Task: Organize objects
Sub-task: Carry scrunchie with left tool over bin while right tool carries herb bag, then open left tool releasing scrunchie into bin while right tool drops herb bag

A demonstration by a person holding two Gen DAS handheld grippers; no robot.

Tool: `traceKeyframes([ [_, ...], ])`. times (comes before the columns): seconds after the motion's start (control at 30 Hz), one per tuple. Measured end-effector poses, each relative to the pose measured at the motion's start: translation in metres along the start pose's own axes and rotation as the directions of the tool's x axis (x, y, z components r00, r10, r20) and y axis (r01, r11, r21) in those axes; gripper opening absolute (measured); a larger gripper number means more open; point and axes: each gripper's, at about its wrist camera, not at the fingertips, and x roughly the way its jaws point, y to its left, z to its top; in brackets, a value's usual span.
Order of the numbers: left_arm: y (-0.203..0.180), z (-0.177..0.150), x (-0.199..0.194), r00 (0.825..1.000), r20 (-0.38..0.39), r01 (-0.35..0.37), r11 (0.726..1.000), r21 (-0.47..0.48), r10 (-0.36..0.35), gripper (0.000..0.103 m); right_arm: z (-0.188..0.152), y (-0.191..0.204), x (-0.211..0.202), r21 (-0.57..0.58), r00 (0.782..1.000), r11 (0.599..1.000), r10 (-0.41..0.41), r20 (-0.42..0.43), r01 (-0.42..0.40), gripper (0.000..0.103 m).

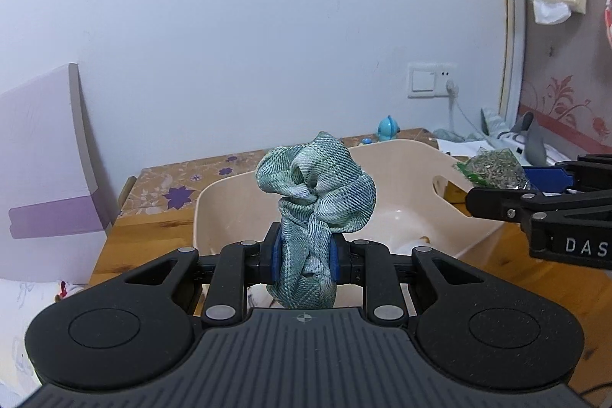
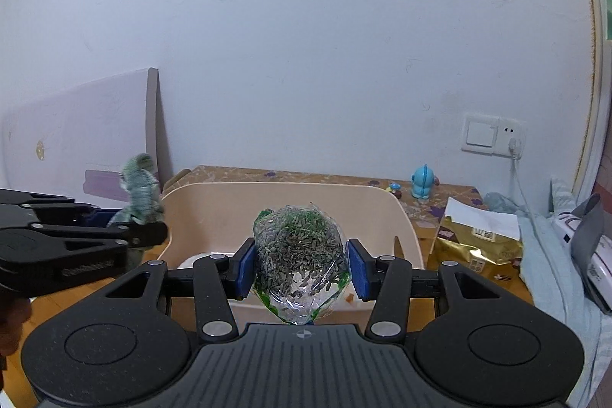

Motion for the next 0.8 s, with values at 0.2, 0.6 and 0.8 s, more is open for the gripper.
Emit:
traceKeyframes([
  [0.2,-0.009,0.005,0.036,0.998,-0.067,0.003,1.000,-0.005,-0.004,0.024,0.002,-0.002,0.031,-0.019,0.999,1.000,-0.019,-0.045,0.018,0.046],
  [0.6,-0.006,-0.005,0.071,0.983,-0.179,-0.047,0.997,-0.056,0.037,0.031,-0.007,-0.009,0.064,-0.031,0.990,0.999,-0.026,-0.142,0.022,0.049],
  [0.8,0.002,-0.004,0.064,0.989,-0.145,-0.028,0.995,-0.100,0.013,0.058,-0.006,-0.005,0.059,-0.028,0.989,0.999,-0.025,-0.146,0.021,0.066],
])
